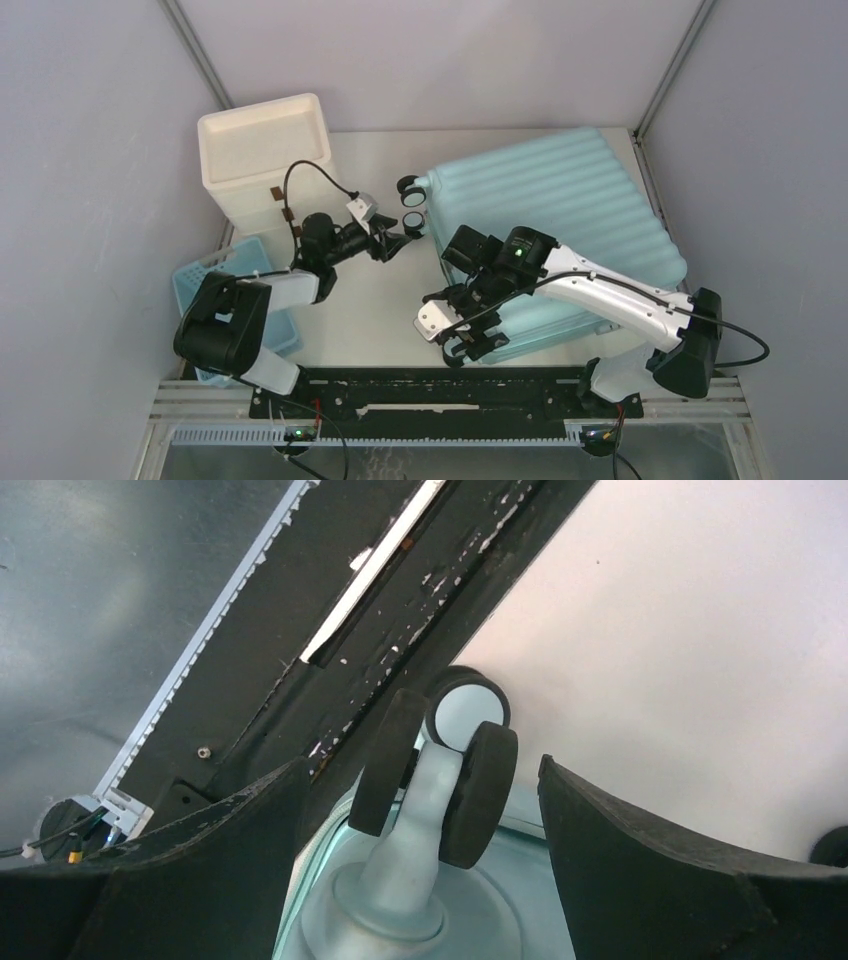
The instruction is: Open, take out, and arrange the luggage
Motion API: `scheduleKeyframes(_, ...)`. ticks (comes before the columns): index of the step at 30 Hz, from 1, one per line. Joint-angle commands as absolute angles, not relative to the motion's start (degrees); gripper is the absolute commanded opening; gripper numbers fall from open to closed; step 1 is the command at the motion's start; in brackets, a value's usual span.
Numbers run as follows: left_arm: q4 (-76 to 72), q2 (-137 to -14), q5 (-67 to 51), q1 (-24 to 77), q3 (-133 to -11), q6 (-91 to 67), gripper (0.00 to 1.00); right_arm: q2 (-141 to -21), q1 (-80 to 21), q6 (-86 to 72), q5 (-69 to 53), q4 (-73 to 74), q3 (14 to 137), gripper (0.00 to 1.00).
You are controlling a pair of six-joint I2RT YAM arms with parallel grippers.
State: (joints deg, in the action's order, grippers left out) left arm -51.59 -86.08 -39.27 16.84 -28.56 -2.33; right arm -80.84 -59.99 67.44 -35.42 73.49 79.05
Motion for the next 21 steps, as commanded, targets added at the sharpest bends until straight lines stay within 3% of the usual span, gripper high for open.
scheduleKeyframes(1, -43.18, -86.3, -38.96, 16.72, -35.92, -0.75, 0.64, -77.82, -60.99, 62.26, -31.99, 69.32, 77.03, 0.92)
scheduleKeyframes(6, -31.11, -90.63, -38.0, 18.15, -43.32, 3.06, 0.64, -77.78, -61.22, 59.93, -29.97, 65.79, 74.46, 0.87)
scheduleKeyframes(17, -32.53, -98.51, -36.92, 20.83, -47.6, 1.24, 0.67, -75.66, -56.92, 61.25, -33.62, 66.18, 74.27, 0.42)
scheduleKeyframes(21, -35.6, -101.67, -35.9, 20.65, -49.39, -4.83, 0.67, -73.89, -54.72, 62.05, -36.5, 65.75, 74.22, 0.32)
